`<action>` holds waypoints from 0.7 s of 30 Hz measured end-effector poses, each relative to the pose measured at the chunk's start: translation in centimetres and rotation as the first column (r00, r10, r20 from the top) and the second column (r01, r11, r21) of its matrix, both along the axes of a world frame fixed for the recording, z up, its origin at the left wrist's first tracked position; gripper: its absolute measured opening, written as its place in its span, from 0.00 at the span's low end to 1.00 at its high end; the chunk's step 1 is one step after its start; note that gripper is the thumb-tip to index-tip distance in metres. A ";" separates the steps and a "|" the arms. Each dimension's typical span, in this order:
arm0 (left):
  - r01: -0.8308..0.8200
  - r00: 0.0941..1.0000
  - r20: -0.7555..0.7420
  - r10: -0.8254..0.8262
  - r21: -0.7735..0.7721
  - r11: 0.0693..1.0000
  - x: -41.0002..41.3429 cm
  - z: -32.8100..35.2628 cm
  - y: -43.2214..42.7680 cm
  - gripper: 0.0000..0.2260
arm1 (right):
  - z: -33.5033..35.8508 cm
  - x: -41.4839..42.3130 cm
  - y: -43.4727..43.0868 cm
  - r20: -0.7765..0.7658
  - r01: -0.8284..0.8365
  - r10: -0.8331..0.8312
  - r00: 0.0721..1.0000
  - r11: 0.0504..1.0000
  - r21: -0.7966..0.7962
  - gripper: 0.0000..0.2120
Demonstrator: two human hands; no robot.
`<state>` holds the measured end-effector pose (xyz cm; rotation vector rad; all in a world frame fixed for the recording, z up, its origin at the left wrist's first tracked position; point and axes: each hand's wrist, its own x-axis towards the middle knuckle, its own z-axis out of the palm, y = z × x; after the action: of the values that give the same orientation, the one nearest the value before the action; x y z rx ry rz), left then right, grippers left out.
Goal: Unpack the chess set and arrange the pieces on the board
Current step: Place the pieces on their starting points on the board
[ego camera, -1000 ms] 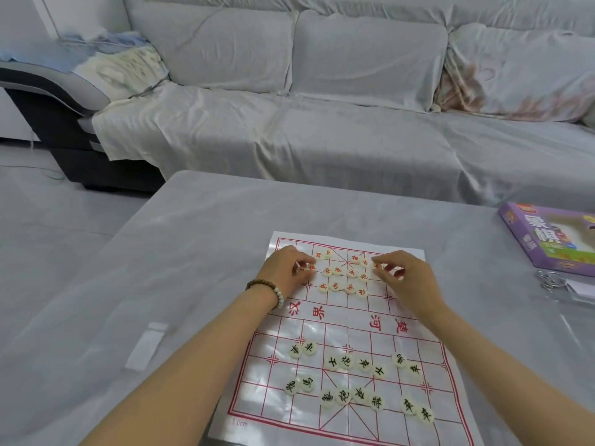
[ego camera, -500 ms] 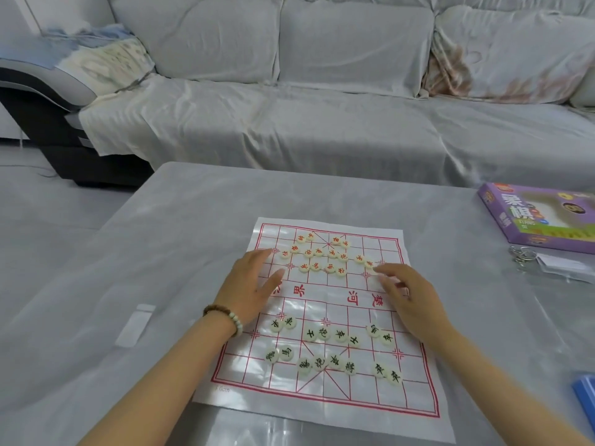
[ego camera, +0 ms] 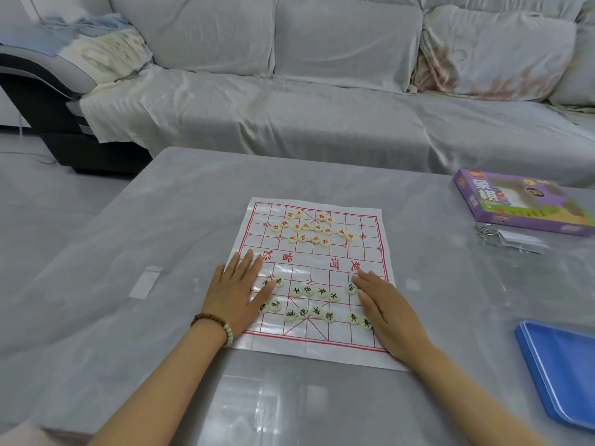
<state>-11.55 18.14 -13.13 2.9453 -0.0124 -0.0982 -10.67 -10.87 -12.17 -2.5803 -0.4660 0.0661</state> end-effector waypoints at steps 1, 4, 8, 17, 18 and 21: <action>-0.001 1.000 -0.003 0.001 0.004 1.000 0.0 0.1 0.0 0.44 | 0.1 0.0 0.0 -0.003 0.004 -0.004 1.000 1.000 0.011 0.21; -0.009 1.000 -0.009 0.009 -0.002 1.000 -0.2 0.4 0.0 0.43 | 0.4 -0.1 0.2 -0.005 0.014 -0.014 1.000 0.999 0.035 0.21; 0.006 1.000 0.013 -0.005 -0.076 0.997 -1.8 1.0 -1.5 0.46 | 1.2 0.2 2.1 0.043 0.030 -0.032 0.999 0.998 0.054 0.20; 0.063 0.996 0.066 -0.053 -0.146 0.987 -3.4 1.9 -6.1 0.48 | 1.8 1.9 5.6 0.094 0.032 -0.028 0.995 0.998 -0.046 0.14; 0.075 0.995 0.074 -0.064 -0.160 0.984 -3.5 2.0 -6.6 0.44 | 2.0 1.8 5.5 0.099 0.034 -0.034 0.995 0.999 0.003 0.13; 0.132 0.991 0.051 -0.125 -0.166 0.977 -3.3 2.2 -8.4 0.30 | 2.2 1.4 3.4 0.101 0.089 -0.115 0.988 0.970 0.227 0.10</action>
<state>-14.85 9.74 -10.97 2.7739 -0.2065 -0.0535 -9.24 -7.51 -9.92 -2.3910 -0.3583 -0.1612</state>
